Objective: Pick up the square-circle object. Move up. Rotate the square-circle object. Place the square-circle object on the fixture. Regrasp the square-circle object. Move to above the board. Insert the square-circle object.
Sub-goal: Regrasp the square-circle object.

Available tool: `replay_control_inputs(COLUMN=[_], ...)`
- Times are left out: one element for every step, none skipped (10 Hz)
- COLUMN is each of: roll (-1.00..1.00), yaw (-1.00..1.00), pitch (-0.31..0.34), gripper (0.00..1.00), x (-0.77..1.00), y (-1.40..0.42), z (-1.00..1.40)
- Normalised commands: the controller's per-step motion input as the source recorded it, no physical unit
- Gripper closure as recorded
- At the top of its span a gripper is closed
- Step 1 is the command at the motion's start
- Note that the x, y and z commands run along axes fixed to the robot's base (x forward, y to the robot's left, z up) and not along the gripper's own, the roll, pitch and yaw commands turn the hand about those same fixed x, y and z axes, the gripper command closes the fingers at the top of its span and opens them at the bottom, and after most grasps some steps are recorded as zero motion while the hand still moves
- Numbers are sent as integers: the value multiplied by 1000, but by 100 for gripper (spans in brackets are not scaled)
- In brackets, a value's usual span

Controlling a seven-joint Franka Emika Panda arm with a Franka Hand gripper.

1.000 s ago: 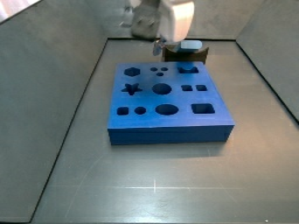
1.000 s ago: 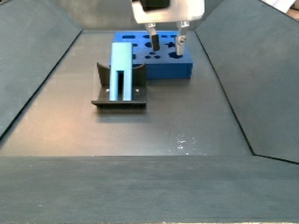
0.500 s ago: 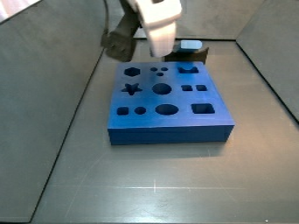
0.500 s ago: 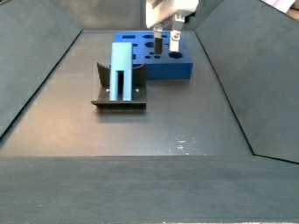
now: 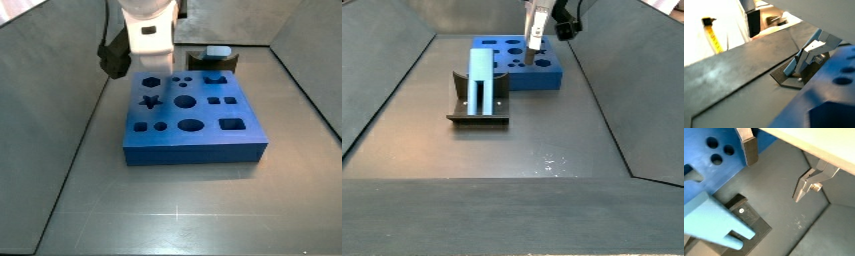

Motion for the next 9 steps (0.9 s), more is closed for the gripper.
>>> replay_control_inputs(roll=[311,236,195,164,141,123,104,73,61], yaw=[-110,131,263,362,452,481,472,423,377], pitch=[727,689,642,556,396,271,157,36,-39], gripper=[0,0,0,0,0,0,0,0,0], x=[56,55,60,70,67,65,58,54,46], y=[-4,-24,-37,-42,-41,-42,-39,-33,-32], z=[-23,-20,-3,0,-12,-14,-11,-3,-6])
